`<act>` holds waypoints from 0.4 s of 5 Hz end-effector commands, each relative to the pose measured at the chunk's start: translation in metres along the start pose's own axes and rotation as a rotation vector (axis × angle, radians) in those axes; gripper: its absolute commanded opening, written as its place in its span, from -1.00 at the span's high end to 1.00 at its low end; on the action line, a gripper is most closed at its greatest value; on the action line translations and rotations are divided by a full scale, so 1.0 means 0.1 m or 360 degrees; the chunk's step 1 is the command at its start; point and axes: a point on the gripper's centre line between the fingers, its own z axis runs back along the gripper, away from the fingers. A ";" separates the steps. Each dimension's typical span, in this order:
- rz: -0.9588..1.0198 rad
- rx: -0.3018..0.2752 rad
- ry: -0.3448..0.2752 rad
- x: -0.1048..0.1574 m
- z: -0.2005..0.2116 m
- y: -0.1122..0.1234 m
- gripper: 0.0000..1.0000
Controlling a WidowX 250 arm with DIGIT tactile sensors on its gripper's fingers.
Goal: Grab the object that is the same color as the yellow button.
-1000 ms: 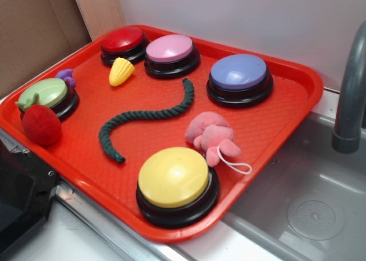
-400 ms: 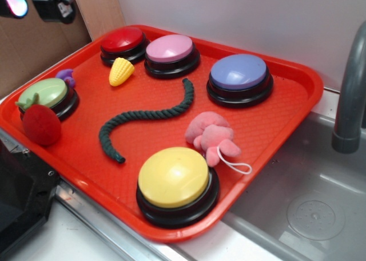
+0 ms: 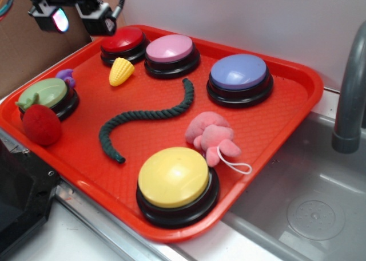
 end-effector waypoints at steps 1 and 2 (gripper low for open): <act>0.0013 0.0001 -0.0050 0.17 -0.44 0.03 -1.00; 0.0026 0.0038 -0.0082 0.19 -0.57 -0.01 -1.00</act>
